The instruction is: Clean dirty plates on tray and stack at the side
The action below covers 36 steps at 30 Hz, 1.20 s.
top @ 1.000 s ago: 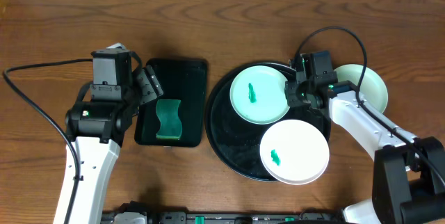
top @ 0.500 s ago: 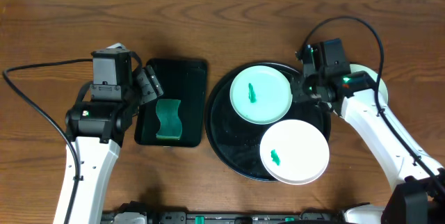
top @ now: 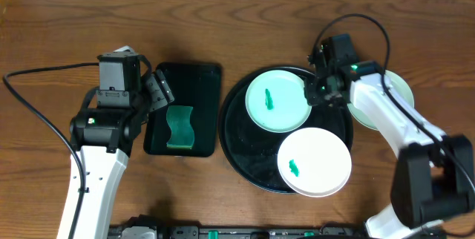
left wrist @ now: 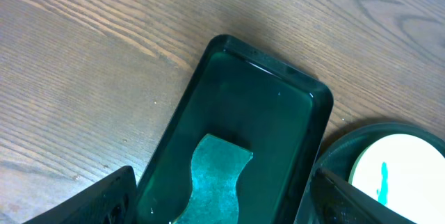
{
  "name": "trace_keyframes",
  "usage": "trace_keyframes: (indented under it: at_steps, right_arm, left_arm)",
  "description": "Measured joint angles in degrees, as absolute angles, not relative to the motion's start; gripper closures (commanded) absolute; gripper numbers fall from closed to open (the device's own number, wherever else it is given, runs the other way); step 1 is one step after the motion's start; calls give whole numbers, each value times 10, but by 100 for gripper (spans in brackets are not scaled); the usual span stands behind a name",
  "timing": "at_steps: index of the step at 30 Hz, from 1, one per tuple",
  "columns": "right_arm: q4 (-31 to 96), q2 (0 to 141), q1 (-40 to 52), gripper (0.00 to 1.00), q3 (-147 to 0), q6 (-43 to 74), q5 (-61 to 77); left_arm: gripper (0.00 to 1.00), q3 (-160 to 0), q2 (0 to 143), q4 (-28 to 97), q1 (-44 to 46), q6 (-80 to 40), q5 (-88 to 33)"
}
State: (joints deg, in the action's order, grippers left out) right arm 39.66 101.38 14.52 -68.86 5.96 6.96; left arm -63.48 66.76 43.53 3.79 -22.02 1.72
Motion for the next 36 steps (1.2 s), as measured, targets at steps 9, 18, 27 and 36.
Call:
trace_keyframes:
  at_steps: [9, 18, 27, 36]
  right_arm:
    - [368, 1069, 145, 78, -694, 54, 71]
    - [353, 1069, 145, 83, -694, 54, 51]
    - [342, 1069, 145, 84, -694, 55, 42]
    - [332, 1069, 145, 88, -684, 55, 42]
  left_arm:
    - [20, -635, 668, 435, 38, -220, 17]
    - [20, -635, 668, 435, 38, -220, 17]
    - [20, -635, 668, 435, 38, -220, 17]
    - [20, -635, 668, 435, 38, -220, 17]
